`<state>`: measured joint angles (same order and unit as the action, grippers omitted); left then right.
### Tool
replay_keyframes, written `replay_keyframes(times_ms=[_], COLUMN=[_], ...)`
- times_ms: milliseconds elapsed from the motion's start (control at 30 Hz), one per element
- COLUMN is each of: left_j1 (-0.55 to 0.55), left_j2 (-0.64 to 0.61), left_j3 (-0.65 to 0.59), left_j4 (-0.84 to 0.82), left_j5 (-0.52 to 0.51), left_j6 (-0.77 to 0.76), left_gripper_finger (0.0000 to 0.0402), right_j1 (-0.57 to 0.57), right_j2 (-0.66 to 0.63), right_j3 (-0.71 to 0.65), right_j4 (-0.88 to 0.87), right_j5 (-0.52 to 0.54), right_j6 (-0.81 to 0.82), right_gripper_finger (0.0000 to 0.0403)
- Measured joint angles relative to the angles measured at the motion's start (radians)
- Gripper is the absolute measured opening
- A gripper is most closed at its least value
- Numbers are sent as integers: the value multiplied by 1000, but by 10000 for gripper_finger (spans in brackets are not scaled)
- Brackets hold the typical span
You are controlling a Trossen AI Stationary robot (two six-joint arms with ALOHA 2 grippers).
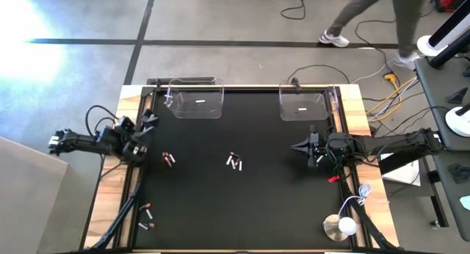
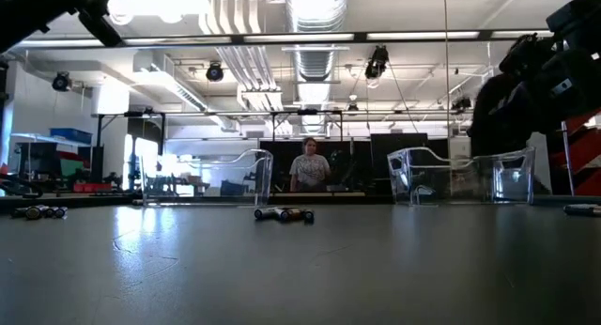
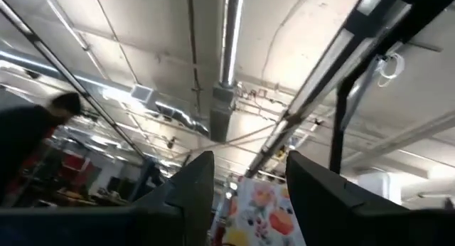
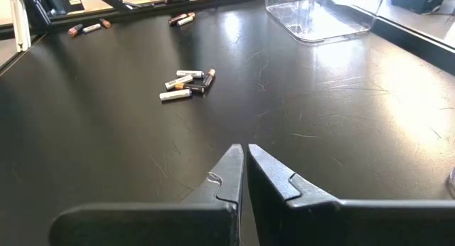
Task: Sort batteries
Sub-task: Adjust the bins
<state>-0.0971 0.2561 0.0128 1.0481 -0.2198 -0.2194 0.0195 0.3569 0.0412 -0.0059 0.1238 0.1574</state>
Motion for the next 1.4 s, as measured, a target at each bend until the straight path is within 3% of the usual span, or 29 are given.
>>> replay_keyframes(times_ms=[100, 267, 367, 400, 467, 567, 667, 800, 867, 933, 1033, 1100, 1233, 1400], left_j1=[0, 6, 16, 20, 35, 66, 124, 256, 336, 422, 543, 604, 673, 705], left_j2=[58, 175, 261, 291, 345, 424, 503, 615, 677, 741, 841, 913, 1062, 1237], left_j3=[6, 107, 199, 237, 310, 444, 595, 786, 864, 939, 1052, 1128, 1294, 1448], left_j4=[104, 122, 29, -32, -185, -484, -828, -1273, -1425, -1522, -1621, -1669, -1812, -1971], left_j5=[-118, -465, -722, -774, -785, -746, -716, -560, -426, -230, 78, 219, 259, 255], left_j6=[19, 70, 128, 132, 140, 100, -36, -157, -158, -121, 17, 99, 162, 122], left_gripper_finger=[155, 155, 155, 155, 155, 155, 155, 155, 155, 155, 155, 155, 155, 155], right_j1=[0, 0, 0, 0, 0, 0, 0, 0, 0, 0, 0, 0, 0, 0], right_j2=[0, 0, 0, 0, 0, 0, 0, 0, 0, 0, 0, 0, 0, 0], right_j3=[0, 0, 0, 0, 0, 0, 0, 0, 0, 0, 0, 0, 0, 0], right_j4=[0, 0, 0, 0, 0, 0, 0, 0, 0, 0, 0, 0, 0, 0], right_j5=[0, 0, 0, 0, 0, 0, 0, 0, 0, 0, 0, 0, 0, 0], right_j6=[0, 0, 0, 0, 0, 0, 0, 0, 0, 0, 0, 0, 0, 0], right_gripper_finger=[13, 13, 13, 13, 13, 13, 13, 13, 13, 13, 13, 13, 13, 13])
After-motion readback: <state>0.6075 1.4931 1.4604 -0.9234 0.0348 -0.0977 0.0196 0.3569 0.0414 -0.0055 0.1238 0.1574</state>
